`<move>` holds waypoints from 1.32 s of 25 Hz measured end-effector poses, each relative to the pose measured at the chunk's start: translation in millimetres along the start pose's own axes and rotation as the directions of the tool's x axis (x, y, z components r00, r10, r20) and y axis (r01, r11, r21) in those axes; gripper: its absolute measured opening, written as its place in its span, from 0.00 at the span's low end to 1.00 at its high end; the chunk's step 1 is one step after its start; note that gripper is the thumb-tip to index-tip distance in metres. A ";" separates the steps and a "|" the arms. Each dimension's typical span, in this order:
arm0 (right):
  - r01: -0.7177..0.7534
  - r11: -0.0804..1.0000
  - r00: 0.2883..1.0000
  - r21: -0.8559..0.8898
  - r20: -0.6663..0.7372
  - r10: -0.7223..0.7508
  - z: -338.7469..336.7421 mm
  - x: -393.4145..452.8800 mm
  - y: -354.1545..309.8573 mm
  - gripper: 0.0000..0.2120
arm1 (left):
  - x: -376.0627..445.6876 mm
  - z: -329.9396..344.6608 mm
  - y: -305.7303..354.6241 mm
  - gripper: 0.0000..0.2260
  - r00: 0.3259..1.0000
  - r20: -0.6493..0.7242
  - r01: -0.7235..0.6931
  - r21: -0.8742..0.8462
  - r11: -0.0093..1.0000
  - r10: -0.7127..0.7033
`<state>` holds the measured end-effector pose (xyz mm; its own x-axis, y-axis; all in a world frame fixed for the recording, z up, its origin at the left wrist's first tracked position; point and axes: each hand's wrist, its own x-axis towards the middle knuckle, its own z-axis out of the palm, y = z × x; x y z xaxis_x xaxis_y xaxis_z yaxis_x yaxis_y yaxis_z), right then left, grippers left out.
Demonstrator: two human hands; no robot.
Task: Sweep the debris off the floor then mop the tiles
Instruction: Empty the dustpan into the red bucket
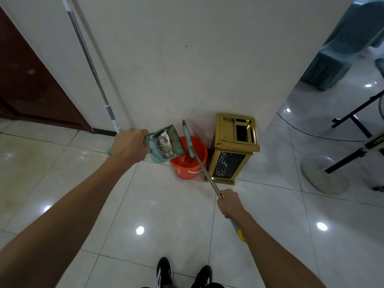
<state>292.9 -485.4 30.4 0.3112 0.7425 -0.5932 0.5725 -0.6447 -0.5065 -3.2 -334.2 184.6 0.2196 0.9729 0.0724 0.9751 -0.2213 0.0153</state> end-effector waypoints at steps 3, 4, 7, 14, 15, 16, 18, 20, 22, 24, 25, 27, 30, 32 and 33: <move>-0.010 1.000 1.000 -0.004 -0.001 0.010 -1.8 3.9 1.4 0.13 | 11.2 -7.7 5.9 0.06 1.000 -0.020 -0.016 0.016 1.000 0.016; -0.013 1.000 1.000 -0.013 -0.004 0.013 -1.9 4.8 1.8 0.12 | 15.5 -9.9 8.5 0.05 0.999 -0.028 -0.019 0.005 1.000 0.020; -0.018 0.999 1.000 -0.032 -0.021 0.017 0.8 5.7 2.9 0.11 | 23.3 -13.7 17.3 0.06 0.999 -0.032 -0.040 -0.012 0.999 0.040; -0.038 0.998 0.998 -0.050 -0.044 0.035 -2.8 10.6 8.6 0.11 | 16.5 -5.9 32.1 0.07 0.995 0.044 -0.084 -0.004 0.996 0.084; -0.038 0.998 0.998 -0.053 -0.047 0.036 -3.5 11.4 9.4 0.12 | 15.5 -5.8 32.5 0.07 0.995 0.054 -0.087 0.002 0.996 0.087; -0.036 0.998 0.998 -0.056 -0.048 0.033 -3.5 12.1 9.9 0.12 | 14.5 -5.9 32.7 0.07 0.994 0.066 -0.088 0.008 0.996 0.087; -0.027 0.998 0.999 -0.063 -0.041 0.024 -1.1 12.1 11.0 0.12 | 11.6 -6.0 33.0 0.08 0.992 0.095 -0.084 0.029 0.996 0.081; -0.018 0.998 0.999 -0.053 -0.041 0.016 2.4 12.1 12.0 0.12 | 9.3 -5.2 32.2 0.08 0.992 0.107 -0.079 0.051 0.996 0.073; -0.013 0.999 0.999 -0.045 -0.050 0.010 5.4 11.4 11.0 0.13 | 7.9 -2.7 29.6 0.08 0.991 0.114 -0.076 0.067 0.995 0.068; -0.005 0.999 0.998 -0.054 -0.056 0.002 7.2 11.7 9.2 0.14 | 6.9 0.3 27.9 0.08 0.990 0.124 -0.074 0.080 0.994 0.064; -0.002 0.998 0.998 -0.061 -0.057 -0.002 7.6 11.9 8.0 0.15 | 6.8 1.0 27.8 0.08 0.990 0.125 -0.075 0.079 0.994 0.065; -0.001 0.997 0.999 -0.074 -0.054 -0.003 8.5 11.6 5.1 0.15 | 6.1 2.9 28.3 0.08 0.988 0.135 -0.085 0.081 0.993 0.073; -0.002 0.997 0.998 -0.077 -0.056 -0.002 9.3 10.8 1.4 0.14 | 3.1 6.7 31.4 0.08 0.984 0.143 -0.125 0.106 0.987 0.109; 0.002 0.997 0.998 -0.080 -0.056 -0.006 9.9 9.9 -0.7 0.14 | 0.6 11.5 33.1 0.08 0.980 0.146 -0.155 0.124 0.980 0.136; 0.002 0.997 0.999 -0.081 -0.053 -0.007 10.0 9.5 -1.6 0.13 | -0.5 13.8 33.7 0.09 0.977 0.150 -0.171 0.139 0.975 0.150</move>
<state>287.3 -479.1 19.3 0.3472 0.7554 -0.5557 0.6328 -0.6261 -0.4556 30.0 -341.2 171.2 0.3658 0.9275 -0.0767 0.9178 -0.3731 -0.1360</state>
